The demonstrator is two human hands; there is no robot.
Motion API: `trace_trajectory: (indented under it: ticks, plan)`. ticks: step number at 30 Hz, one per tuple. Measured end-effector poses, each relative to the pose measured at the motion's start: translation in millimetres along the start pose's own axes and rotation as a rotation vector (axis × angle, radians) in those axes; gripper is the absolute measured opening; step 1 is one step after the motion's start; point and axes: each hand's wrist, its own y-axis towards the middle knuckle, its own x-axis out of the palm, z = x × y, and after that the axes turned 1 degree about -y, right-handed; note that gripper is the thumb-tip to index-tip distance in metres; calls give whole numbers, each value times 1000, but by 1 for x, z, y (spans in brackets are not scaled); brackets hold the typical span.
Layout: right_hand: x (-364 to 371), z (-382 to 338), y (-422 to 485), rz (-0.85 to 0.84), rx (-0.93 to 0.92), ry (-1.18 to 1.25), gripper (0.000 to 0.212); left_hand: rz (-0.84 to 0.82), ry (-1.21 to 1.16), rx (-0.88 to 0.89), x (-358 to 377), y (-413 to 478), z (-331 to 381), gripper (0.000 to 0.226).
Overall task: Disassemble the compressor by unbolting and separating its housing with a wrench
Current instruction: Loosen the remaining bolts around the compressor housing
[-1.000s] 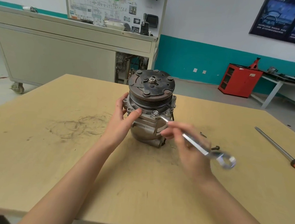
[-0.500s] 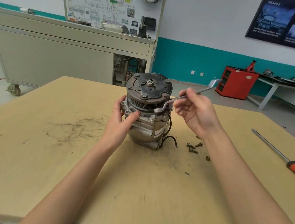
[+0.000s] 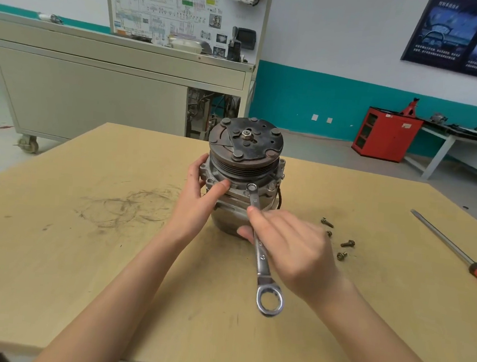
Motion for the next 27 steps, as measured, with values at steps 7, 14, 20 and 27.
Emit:
trace_trajectory:
  ticks: [7, 14, 20, 27]
  plan:
    - [7, -7, -12, 25, 90, 93, 26, -8, -16, -14, 0, -2, 1, 60]
    - [-4, 11, -21, 23, 771, 890, 14, -23, -34, -21, 0, -2, 1, 64]
    - [10, 80, 13, -230, 1188, 1539, 24, -28, -54, -35, 0, -1, -2, 62]
    - [36, 106, 23, -344, 1230, 1632, 15, -26, -43, -46, -1, 1, -3, 59]
